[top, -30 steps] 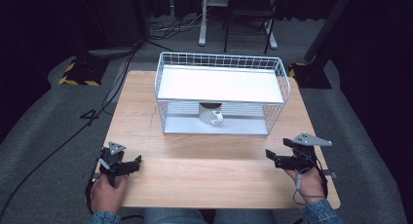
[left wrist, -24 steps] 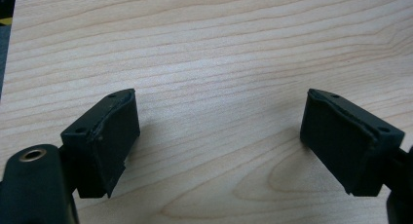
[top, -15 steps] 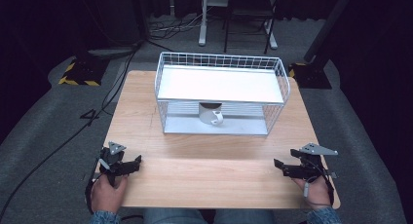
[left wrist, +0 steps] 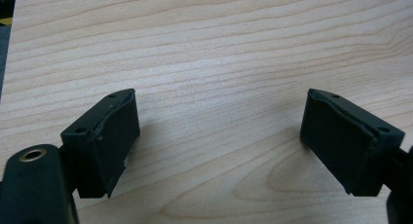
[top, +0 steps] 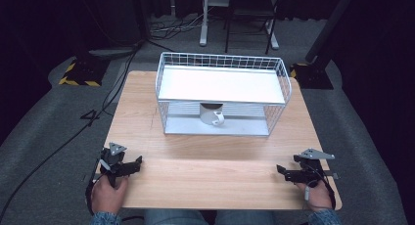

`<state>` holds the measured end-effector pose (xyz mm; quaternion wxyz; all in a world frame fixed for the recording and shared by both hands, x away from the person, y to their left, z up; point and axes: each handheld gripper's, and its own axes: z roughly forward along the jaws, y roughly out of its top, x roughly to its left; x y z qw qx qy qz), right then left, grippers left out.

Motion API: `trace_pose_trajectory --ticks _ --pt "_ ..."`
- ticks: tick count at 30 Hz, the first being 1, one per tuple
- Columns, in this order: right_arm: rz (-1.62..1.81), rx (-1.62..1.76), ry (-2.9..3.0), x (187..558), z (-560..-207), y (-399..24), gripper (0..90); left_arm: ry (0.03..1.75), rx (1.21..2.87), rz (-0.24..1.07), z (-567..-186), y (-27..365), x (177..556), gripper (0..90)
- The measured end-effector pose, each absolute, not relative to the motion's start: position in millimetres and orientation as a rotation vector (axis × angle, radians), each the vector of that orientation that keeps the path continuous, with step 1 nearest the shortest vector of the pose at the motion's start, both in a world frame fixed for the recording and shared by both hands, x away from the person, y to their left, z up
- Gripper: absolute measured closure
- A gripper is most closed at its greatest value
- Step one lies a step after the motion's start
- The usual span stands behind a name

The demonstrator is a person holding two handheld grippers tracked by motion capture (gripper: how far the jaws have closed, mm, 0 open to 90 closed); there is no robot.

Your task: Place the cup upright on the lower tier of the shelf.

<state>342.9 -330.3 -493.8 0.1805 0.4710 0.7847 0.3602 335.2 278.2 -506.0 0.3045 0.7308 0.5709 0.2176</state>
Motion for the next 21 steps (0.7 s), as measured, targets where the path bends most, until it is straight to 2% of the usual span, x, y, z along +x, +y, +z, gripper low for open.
trace_pose_trajectory --ticks 11,16,21 --pt "0.931 1.283 2.234 345.4 -504.3 -323.8 6.1 1.512 1.935 0.576 -506.0 278.2 335.2 14.7" --pt "0.914 1.303 2.216 345.6 -506.3 -322.8 0.0 1.511 1.935 0.577 -506.0 278.2 335.3 14.7" --pt "0.917 1.313 2.215 346.1 -506.6 -323.5 0.0 1.511 1.936 0.577 -506.0 278.2 335.2 14.7"
